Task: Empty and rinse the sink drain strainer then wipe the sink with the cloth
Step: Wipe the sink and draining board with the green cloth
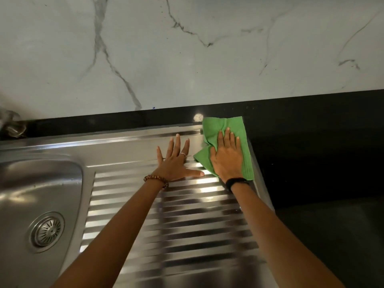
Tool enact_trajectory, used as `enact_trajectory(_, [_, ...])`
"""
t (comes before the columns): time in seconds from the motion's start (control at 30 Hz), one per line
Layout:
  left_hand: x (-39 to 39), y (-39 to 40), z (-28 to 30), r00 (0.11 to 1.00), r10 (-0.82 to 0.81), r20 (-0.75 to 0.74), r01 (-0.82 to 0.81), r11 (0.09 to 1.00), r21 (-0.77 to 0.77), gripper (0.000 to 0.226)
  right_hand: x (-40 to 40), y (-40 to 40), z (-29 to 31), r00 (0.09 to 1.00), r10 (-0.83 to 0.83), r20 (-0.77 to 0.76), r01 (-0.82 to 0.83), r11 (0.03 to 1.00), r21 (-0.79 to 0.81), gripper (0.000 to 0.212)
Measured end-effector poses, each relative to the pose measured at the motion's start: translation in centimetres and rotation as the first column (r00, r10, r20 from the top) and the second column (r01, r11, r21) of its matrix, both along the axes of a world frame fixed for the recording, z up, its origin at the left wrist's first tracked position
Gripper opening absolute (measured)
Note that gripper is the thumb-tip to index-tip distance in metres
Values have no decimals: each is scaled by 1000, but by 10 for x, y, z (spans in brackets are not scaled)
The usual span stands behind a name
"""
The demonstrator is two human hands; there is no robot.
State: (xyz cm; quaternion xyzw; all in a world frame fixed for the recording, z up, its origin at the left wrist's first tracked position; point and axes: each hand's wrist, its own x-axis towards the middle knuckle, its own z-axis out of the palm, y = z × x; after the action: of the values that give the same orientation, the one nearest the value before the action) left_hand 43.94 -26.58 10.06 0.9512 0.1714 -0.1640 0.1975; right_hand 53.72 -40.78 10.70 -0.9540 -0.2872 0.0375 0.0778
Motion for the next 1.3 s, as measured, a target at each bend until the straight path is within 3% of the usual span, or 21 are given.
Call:
enact_trajectory(0.2, [-1,-4,1,995,67,80,-67,998,-9,125,-7,-15,-8,953,303,-3,-302,952,43,49])
enact_trajectory(0.37, [-3,-5,-2,984,89,152,-89,996,-2,128,17,2,-3,812,583,16,-581,811,-67,50])
enact_trajectory(0.43, [-2,-5,1,989,85,123,-86,996,4,130,19,-3,-4,848,521,102,-503,849,-161,52])
enact_trajectory(0.5, [-2,-3,3,995,67,73,-67,998,-2,130,22,-17,-4,926,343,156,-314,931,-184,55])
enact_trajectory(0.57, [-2,-2,6,999,30,40,-30,999,-18,131,25,-30,2,975,166,148,-144,979,-147,56])
enact_trajectory(0.63, [-3,-2,11,1000,-8,7,8,999,-36,138,19,-40,9,990,104,101,-90,987,-132,57])
enact_trajectory(0.83, [-3,-4,14,999,-43,-4,43,999,-15,144,-45,-82,6,998,60,36,-57,996,-68,60])
enact_trajectory(1.0, [0,-1,5,999,-37,7,37,999,0,139,-4,-49,5,996,59,71,-52,994,-98,59])
enact_trajectory(1.13, [1,2,-1,1000,-11,-7,12,1000,16,117,28,-16,3,994,81,79,-70,988,-141,60])
enact_trajectory(1.3, [-4,-5,7,1000,-28,-7,28,999,29,120,-26,-59,2,989,141,47,-138,989,-59,59])
